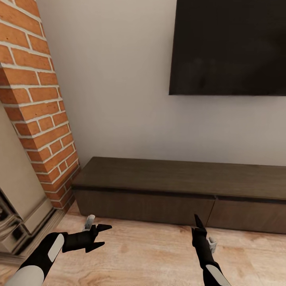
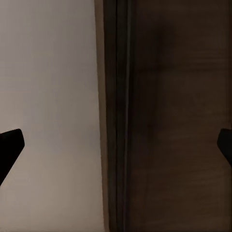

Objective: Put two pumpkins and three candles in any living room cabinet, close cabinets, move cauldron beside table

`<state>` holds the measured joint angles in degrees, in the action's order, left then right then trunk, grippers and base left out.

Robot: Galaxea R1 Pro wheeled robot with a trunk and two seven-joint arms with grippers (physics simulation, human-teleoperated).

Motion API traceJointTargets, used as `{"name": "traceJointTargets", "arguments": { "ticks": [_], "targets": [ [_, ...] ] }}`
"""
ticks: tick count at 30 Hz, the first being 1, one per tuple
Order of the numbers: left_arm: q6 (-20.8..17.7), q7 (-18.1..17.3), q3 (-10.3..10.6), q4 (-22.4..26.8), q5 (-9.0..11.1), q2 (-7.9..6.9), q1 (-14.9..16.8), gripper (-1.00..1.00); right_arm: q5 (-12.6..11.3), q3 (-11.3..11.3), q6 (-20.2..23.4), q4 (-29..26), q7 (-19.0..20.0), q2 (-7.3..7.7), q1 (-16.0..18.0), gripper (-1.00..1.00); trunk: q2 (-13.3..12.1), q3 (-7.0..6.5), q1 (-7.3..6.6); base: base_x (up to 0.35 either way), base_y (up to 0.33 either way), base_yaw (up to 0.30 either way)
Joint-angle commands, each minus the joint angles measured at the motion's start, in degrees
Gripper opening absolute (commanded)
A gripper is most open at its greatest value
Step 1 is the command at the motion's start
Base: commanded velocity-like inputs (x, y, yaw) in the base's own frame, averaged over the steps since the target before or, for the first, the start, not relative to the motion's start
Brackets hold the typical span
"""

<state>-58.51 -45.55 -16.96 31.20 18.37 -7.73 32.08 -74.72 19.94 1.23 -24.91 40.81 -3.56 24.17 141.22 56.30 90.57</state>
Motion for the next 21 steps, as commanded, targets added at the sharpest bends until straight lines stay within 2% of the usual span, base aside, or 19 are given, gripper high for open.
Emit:
{"name": "traceJointTargets", "arguments": {
  "ticks": [1,5,14,21],
  "targets": [
    [-0.02,0.01,0.0,0.0,0.04,0.01,0.0,1.0,0.0,0.0,0.0,0.01,0.12,0.02,0.0,1.0,0.42,0.18,0.23,0.0,0.0,0.0],
    [-0.02,0.02,0.0,0.0,0.03,0.03,0.0,1.0,0.01,0.0,0.0,0.03,0.28,0.04,0.0,1.0,2.02,0.9,1.1,0.0,0.0,0.0],
    [0.01,0.25,0.0,0.0,-0.04,0.15,0.0,1.0,0.01,-0.01,0.0,0.04,0.35,0.05,0.0,1.0,2.14,2.9,1.34,0.0,0.0,0.0],
    [0.06,0.26,0.0,0.0,-0.08,0.18,0.0,1.0,0.01,-0.05,0.0,0.04,0.4,0.05,0.0,1.0,2.14,2.9,1.34,0.0,0.0,0.0]
  ]
}}
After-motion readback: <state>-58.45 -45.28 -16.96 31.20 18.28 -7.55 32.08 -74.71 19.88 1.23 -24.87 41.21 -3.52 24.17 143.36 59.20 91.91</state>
